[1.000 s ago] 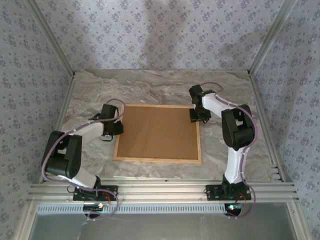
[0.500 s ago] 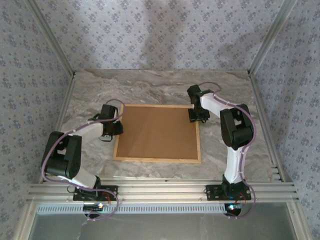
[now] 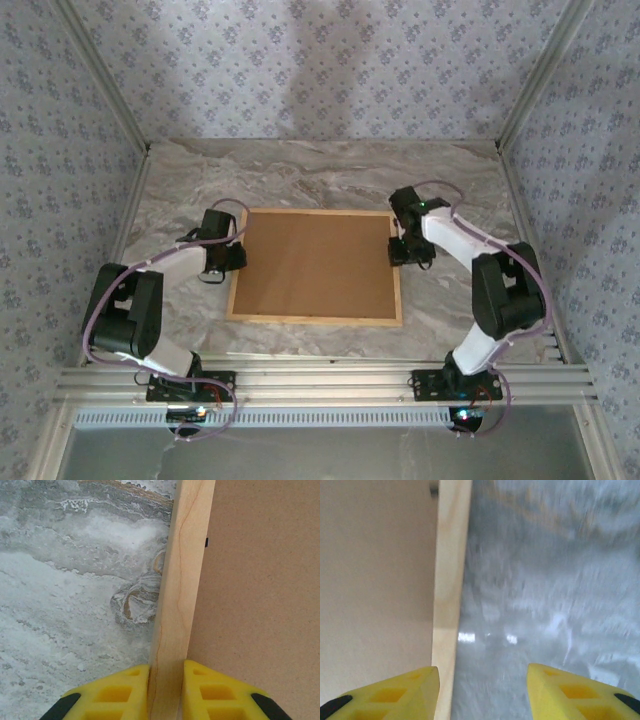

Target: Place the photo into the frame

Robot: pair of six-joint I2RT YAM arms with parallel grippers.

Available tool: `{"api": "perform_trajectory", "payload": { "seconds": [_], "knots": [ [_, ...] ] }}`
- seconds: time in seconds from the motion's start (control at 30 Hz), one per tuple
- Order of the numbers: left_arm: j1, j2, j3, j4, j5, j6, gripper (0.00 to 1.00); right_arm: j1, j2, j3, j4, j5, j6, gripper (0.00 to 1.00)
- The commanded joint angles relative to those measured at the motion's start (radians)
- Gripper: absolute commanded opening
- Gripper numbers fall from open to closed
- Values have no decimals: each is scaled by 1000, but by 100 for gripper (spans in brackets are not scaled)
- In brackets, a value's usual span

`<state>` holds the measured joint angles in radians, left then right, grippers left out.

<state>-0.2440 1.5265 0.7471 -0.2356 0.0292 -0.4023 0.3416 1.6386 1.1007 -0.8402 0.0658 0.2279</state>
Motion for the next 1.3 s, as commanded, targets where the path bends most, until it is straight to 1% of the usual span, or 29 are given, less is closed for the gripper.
{"api": "perform_trajectory", "payload": {
  "seconds": [0.0, 0.27, 0.73, 0.87, 1.03, 1.27],
  "knots": [
    [-9, 9, -25, -70, 43, 3, 21, 11, -53, -85, -45, -71, 50, 51],
    [-9, 12, -14, -73, 54, 6, 21, 28, -89, -161, -41, -105, 71, 51],
    [-9, 23, -11, -65, 60, 6, 22, 41, -42, -203, 21, -143, 78, 51],
    [-9, 30, -11, -61, 63, 6, 22, 52, -30, -206, 52, -180, 94, 51],
    [-9, 35, -17, -51, 78, 5, 22, 59, -8, -211, 112, -264, 127, 51],
    [-12, 35, -23, -41, 91, 0, 22, 77, 35, -203, 148, -273, 145, 50]
  ]
}}
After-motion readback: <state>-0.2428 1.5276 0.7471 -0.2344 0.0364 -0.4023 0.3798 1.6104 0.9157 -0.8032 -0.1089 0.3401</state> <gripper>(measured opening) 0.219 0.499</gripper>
